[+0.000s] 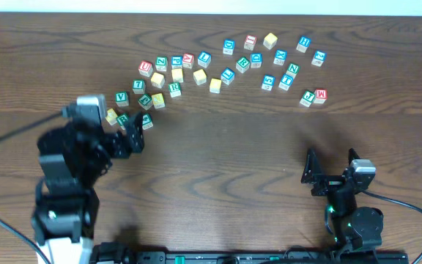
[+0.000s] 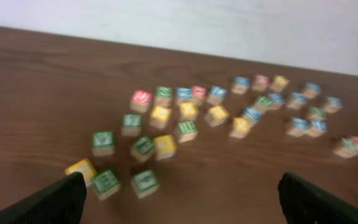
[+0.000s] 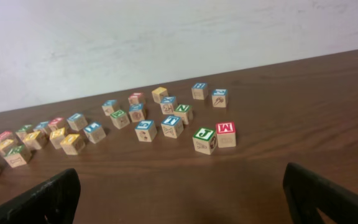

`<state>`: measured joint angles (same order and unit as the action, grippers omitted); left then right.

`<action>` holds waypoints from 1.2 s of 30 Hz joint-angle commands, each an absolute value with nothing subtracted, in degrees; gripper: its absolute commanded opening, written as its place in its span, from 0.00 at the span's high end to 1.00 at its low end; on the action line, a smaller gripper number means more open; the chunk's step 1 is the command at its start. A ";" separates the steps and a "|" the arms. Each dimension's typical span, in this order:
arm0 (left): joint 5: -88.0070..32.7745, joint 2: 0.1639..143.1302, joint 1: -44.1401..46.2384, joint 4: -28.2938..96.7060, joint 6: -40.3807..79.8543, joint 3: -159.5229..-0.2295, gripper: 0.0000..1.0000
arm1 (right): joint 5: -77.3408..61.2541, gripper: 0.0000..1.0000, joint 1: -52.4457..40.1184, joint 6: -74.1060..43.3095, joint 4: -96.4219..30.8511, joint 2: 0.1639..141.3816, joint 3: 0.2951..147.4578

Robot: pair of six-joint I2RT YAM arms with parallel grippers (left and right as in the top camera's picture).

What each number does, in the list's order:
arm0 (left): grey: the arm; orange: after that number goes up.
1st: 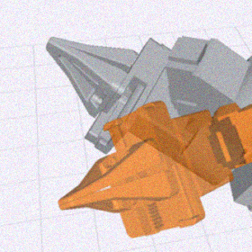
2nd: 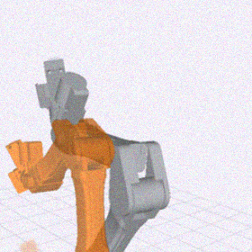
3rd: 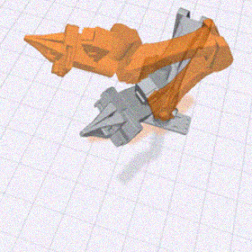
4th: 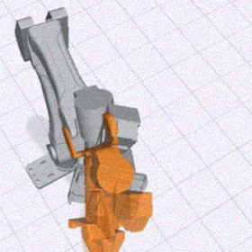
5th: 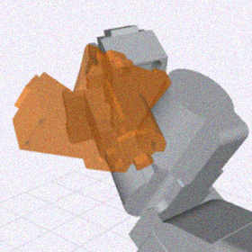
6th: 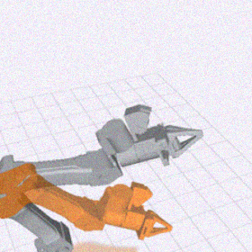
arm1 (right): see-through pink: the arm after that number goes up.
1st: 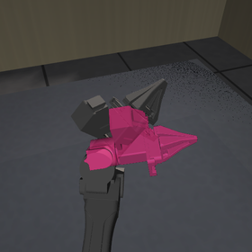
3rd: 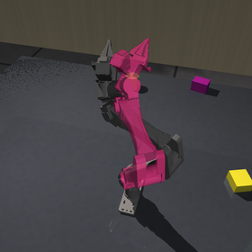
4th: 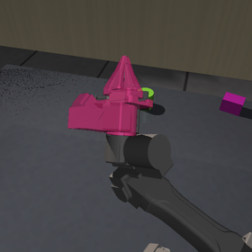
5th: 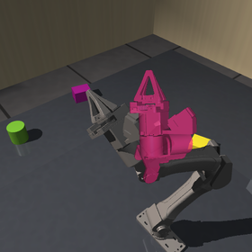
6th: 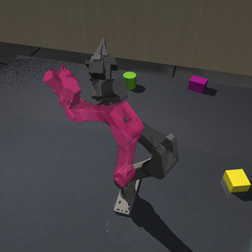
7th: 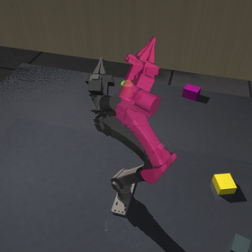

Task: Spell out ROBOT
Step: 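Reach the left gripper over the blocks toward the green R block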

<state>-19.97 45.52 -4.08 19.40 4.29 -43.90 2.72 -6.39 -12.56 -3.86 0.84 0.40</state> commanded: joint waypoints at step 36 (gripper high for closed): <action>-30.26 81.32 -1.30 58.22 0.25 -95.31 0.03 | -11.92 0.01 -5.98 -10.15 -15.57 39.62 39.53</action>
<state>-30.04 81.14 -1.39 58.43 0.58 -93.95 -7.22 -6.26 -12.16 -12.29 30.33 30.83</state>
